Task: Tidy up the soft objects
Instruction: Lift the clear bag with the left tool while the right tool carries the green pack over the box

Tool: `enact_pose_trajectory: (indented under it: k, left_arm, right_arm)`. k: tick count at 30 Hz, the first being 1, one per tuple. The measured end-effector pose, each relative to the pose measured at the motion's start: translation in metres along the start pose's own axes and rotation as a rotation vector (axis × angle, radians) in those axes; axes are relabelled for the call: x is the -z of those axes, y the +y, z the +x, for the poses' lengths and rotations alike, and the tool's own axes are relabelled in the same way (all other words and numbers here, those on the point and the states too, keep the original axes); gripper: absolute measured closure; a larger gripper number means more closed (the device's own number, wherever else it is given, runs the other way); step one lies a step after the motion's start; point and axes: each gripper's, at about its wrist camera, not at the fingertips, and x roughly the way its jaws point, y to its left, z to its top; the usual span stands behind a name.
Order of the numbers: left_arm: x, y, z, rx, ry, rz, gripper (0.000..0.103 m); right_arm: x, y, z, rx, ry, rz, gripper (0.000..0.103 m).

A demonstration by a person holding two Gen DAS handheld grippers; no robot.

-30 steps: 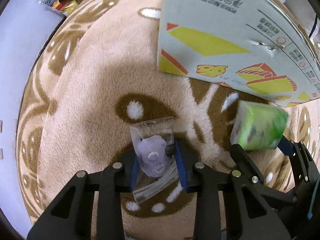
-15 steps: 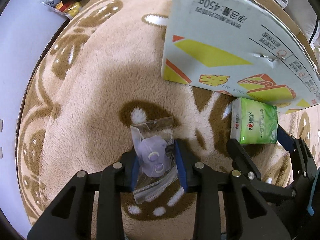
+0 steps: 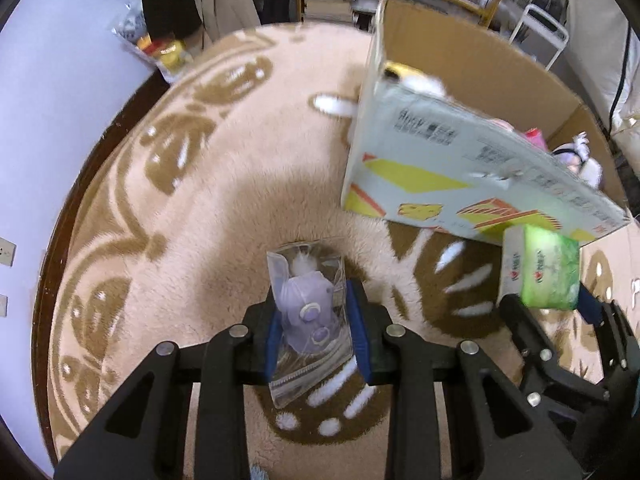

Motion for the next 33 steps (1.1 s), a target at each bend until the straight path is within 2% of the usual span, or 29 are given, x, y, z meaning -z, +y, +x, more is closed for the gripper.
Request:
enact_pose_trajectory:
  k: [2,5,14,21,26,30,33]
  left_arm:
    - [0.003,0.002,-0.011,0.007,-0.026,0.006,0.077]
    - [0.005,0.003,-0.024,0.058,-0.058,-0.014,0.078]
    - [0.006,-0.012,-0.072,0.134,-0.273,0.064,0.078]
    - [0.004,-0.026,-0.107,0.153,-0.428,0.123,0.078]
    - [-0.005,-0.037,-0.128,0.140,-0.550,0.162,0.077]
    - [-0.018,-0.043,-0.132,0.162,-0.580,0.163,0.077]
    - [-0.027,-0.052,-0.133,0.140,-0.604,0.204,0.077]
  right_arm:
    - [-0.007,0.002,-0.010,0.001,-0.026,0.000,0.022]
    - [-0.011,0.005,-0.028,0.002,-0.071,0.003,0.022]
    - [-0.016,-0.002,-0.071,-0.013,-0.177,0.048,0.022]
    - [-0.036,-0.020,-0.098,0.038,-0.288,0.063,0.021]
    - [-0.051,-0.031,-0.108,0.066,-0.353,0.051,0.021]
    - [-0.068,-0.042,-0.109,0.051,-0.373,0.059,0.021]
    - [-0.082,-0.048,-0.106,0.046,-0.370,0.033,0.021]
